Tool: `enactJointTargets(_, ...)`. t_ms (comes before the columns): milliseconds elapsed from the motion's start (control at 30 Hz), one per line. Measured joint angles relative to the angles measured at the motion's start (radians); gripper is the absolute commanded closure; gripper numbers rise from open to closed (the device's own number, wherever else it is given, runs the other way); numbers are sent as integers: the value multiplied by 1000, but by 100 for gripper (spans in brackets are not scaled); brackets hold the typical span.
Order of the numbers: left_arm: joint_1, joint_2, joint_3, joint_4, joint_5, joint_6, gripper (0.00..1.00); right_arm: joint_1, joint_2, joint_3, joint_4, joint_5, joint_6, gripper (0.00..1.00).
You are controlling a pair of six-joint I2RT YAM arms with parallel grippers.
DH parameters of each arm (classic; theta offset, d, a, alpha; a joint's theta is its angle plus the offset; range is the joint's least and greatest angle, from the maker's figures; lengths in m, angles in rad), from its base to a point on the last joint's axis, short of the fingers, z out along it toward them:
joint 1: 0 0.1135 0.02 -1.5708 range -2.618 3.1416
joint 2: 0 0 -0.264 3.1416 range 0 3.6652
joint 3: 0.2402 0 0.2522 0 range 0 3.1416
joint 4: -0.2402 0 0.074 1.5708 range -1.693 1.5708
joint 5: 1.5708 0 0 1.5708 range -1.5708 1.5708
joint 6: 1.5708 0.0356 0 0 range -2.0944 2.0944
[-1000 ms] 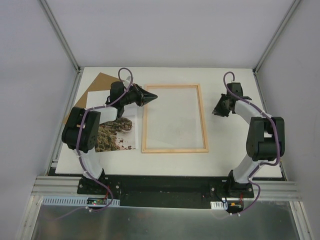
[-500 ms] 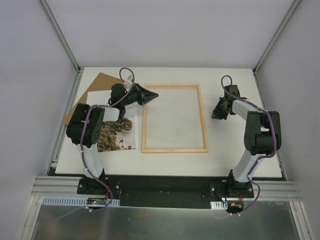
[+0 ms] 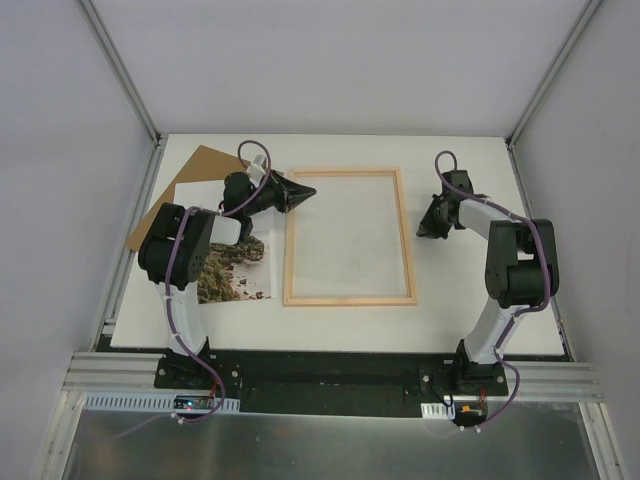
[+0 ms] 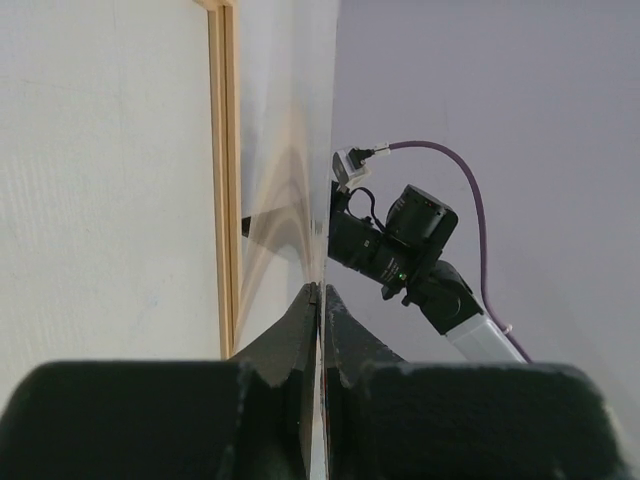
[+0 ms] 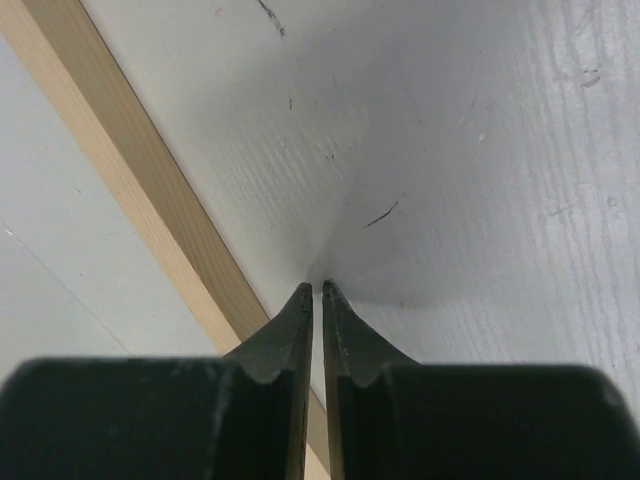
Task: Put the photo into the frame
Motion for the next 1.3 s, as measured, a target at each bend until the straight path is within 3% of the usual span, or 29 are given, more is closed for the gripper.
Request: enactJointTargets(1300, -15, 111, 0, 64, -39, -56, 100, 45, 2, 4, -8, 6, -9, 91)
